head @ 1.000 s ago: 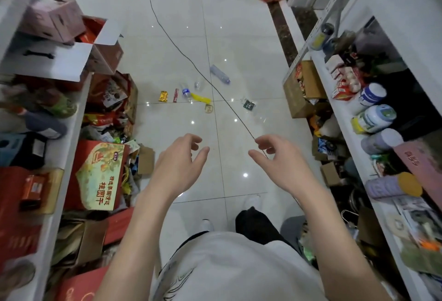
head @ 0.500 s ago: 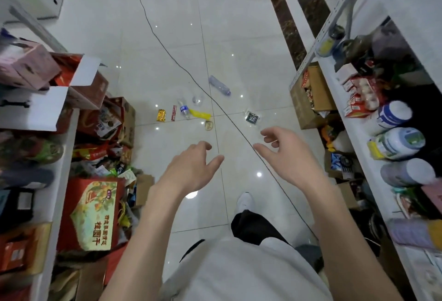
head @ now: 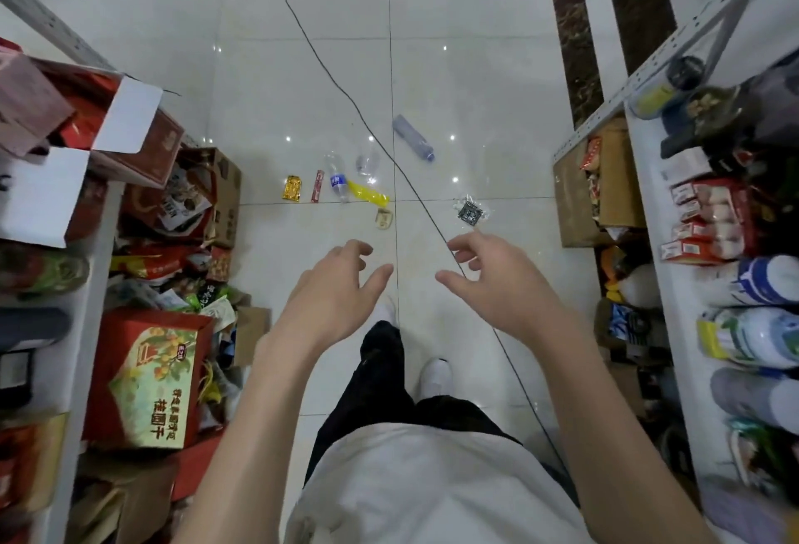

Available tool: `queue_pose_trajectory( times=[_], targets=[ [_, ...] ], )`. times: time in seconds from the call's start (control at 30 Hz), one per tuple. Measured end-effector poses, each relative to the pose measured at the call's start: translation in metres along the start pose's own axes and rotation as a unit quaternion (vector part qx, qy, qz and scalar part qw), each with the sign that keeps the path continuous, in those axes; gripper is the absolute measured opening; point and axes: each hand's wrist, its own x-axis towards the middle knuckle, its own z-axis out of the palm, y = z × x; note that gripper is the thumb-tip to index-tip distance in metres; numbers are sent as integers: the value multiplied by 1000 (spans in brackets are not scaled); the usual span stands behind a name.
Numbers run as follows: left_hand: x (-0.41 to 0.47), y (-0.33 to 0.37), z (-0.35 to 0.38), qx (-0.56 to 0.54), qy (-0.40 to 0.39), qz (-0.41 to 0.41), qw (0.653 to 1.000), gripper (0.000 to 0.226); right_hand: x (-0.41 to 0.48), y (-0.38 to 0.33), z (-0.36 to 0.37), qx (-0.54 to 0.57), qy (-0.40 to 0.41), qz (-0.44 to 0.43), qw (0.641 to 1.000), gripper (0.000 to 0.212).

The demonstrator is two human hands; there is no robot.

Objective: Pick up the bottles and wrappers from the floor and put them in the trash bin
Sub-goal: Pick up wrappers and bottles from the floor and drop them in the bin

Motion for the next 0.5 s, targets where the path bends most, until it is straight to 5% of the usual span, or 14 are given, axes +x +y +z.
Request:
queue_pose_trajectory(
  times=[0.27, 0.5],
  targets=[
    [117, -29, -51, 49, -39, -42, 997, 60, 104, -23, -25, 41, 48, 44, 997, 40],
    [210, -28, -38, 10, -7, 4, 1000, 51, 185, 10, -12, 56, 73, 61, 994, 38]
  ],
)
